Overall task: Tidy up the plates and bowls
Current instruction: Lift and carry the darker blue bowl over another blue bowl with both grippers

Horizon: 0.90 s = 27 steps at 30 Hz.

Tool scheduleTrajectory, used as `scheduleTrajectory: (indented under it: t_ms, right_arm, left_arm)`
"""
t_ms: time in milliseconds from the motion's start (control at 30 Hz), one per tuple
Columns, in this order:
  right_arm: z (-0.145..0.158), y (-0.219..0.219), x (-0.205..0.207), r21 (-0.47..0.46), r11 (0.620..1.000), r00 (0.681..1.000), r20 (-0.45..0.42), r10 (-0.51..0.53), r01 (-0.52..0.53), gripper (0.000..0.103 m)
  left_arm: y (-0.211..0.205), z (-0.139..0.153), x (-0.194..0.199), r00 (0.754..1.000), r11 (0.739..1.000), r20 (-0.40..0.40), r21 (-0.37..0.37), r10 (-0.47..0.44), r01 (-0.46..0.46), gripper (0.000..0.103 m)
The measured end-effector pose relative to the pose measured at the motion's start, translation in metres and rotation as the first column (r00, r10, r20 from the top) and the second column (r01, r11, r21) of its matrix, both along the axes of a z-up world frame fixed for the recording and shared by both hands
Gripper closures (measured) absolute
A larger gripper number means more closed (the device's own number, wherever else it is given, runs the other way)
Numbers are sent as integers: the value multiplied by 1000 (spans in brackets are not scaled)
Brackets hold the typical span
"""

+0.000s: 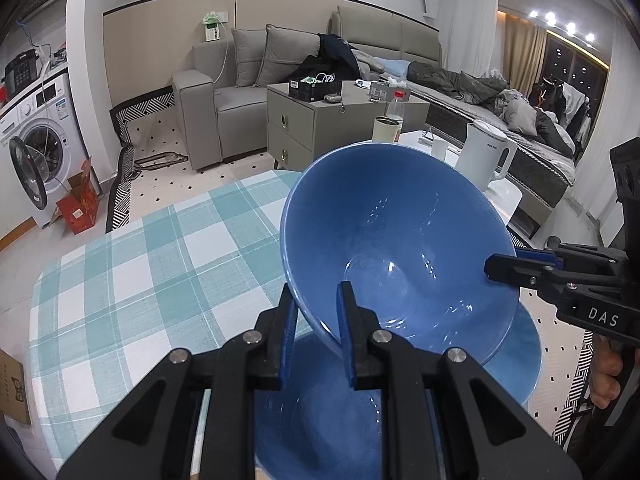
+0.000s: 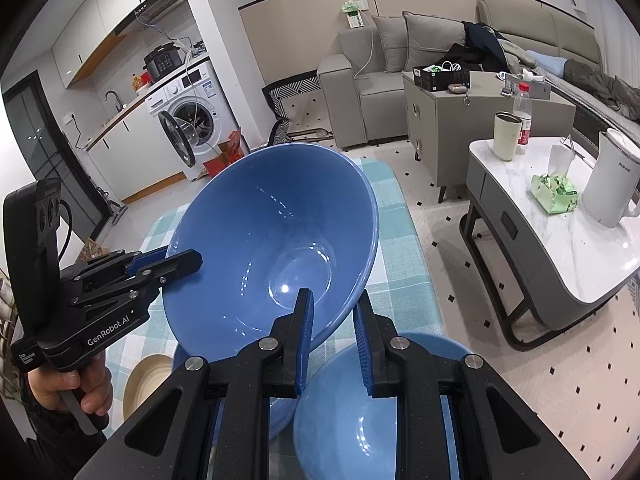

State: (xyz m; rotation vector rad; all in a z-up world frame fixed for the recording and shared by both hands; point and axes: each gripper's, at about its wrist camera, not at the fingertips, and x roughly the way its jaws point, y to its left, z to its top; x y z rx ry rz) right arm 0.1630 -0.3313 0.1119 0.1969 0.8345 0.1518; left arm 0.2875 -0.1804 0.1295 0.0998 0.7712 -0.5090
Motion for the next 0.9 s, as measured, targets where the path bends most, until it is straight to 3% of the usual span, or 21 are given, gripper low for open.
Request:
scheduleTrajectory:
  t_ms: [400,900]
  right_arm:
    - [18,12,-31,1,1000,998,66,-5,5,82]
    - [12,29,-53,8,999,996,80,32,-33,82]
  left_arm:
    - [9,11,-29,998,1000,67,-9,14,-14,85]
    - [24,11,-61,994,998,97,0,59,-60,85]
